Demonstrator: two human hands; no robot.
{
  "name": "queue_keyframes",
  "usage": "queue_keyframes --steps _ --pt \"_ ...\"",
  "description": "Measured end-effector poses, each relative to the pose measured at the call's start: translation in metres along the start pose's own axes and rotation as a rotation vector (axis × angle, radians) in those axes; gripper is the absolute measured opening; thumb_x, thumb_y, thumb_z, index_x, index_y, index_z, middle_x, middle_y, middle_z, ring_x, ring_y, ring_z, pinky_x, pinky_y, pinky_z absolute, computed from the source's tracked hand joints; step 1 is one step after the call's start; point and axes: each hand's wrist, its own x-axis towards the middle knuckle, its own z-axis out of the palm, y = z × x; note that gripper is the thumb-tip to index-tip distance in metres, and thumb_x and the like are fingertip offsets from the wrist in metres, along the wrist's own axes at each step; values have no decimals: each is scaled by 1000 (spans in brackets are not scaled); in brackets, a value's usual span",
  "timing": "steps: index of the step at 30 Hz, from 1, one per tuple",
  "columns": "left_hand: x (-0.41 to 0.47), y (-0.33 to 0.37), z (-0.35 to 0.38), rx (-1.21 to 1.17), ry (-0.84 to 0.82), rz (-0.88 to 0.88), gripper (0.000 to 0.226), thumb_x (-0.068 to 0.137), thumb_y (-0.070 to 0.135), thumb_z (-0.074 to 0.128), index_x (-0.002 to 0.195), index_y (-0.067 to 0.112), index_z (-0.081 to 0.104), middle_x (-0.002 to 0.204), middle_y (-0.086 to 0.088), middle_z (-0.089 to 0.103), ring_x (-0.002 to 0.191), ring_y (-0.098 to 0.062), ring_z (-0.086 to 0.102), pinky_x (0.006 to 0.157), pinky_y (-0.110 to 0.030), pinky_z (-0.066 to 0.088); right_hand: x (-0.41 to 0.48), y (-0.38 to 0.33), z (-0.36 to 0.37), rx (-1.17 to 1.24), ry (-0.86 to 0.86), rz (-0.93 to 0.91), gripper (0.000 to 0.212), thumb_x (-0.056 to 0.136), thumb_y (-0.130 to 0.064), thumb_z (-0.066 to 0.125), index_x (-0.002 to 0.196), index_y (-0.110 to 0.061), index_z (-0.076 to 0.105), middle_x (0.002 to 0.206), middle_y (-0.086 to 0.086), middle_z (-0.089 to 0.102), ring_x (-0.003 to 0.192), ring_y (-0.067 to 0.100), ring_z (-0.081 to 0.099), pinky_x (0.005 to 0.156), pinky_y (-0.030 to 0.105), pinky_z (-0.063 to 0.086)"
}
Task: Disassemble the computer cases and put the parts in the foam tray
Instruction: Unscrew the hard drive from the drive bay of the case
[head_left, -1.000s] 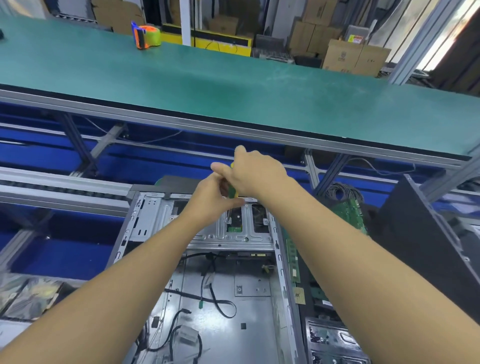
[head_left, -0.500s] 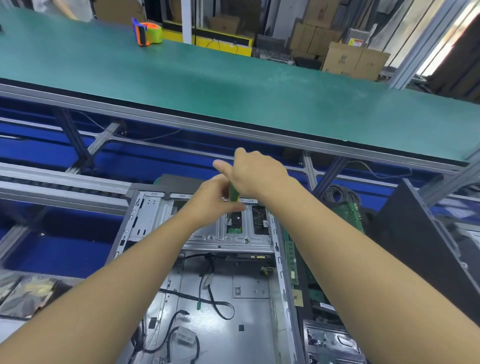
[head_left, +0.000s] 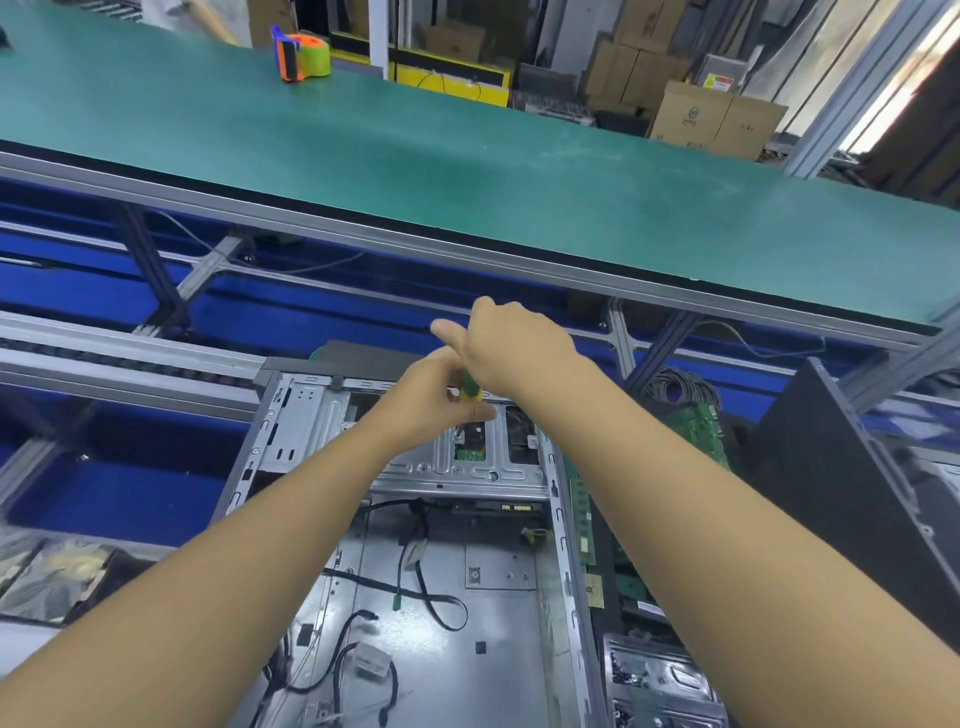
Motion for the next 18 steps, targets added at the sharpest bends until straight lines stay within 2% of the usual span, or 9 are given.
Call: queue_keyframes --steps 2,4,6,8,10,12,15,17,18 --pt "-3 0 -6 -116 -67 -4 37 88 17 74 109 44 59 114 12 66 102 5 61 84 -18 47 1 1 0 4 -6 -59 34 107 -38 36 120 -10 48 99 9 50 80 29 48 57 35 31" --pt "-6 -2 -13 -239 -92 -10 39 94 3 63 116 35 63 113 13 71 107 2 64 86 -13 49 2 6 -7 83 -87 -113 18 102 -23 45 117 -13 47 113 10 51 85 27 52 66 37 40" --pt "-6 -3 -17 -240 -68 -8 38 94 -6 58 108 28 66 97 21 74 94 7 66 79 -7 47 2 7 -14 131 -177 -143 26 94 -18 54 119 -18 48 121 7 46 99 29 51 78 40 44" --pt "-4 0 -19 -182 -30 -15 29 92 -4 62 99 24 67 84 23 73 82 10 65 74 -6 46 0 5 -13 156 -177 -132 31 93 -30 56 121 -19 47 120 5 41 111 32 49 83 42 43" --pt "-2 0 -17 -118 -49 -33 17 93 8 67 99 23 67 89 15 74 82 6 65 75 -11 45 -1 3 -9 117 -116 -65 49 96 -52 49 129 -16 43 126 10 41 114 37 50 79 43 42" --pt "0 -1 -13 -42 -61 -40 15 93 16 69 100 28 63 98 7 68 84 2 61 77 -18 43 -1 0 -4 82 -35 5 52 101 -57 38 128 -12 40 118 12 48 101 38 53 65 38 36" --pt "2 -2 -9 4 -47 -7 23 90 17 72 104 31 60 104 4 62 94 -5 60 85 -28 46 1 -1 -2 67 4 -61 22 105 -34 42 108 -12 39 100 8 53 81 29 51 53 34 30" --pt "-2 -5 -13 -136 -82 -36 32 89 15 73 116 27 59 115 4 67 110 -12 63 95 -31 49 3 1 -7 93 -89 -137 16 99 -20 50 113 -15 45 109 6 55 95 27 51 65 35 37" --pt "-4 -7 -16 -230 -104 -50 36 90 12 71 120 26 58 115 7 70 112 -9 64 94 -26 51 3 2 -10 121 -141 -160 21 94 -17 52 115 -18 47 111 4 55 105 27 47 71 36 38"
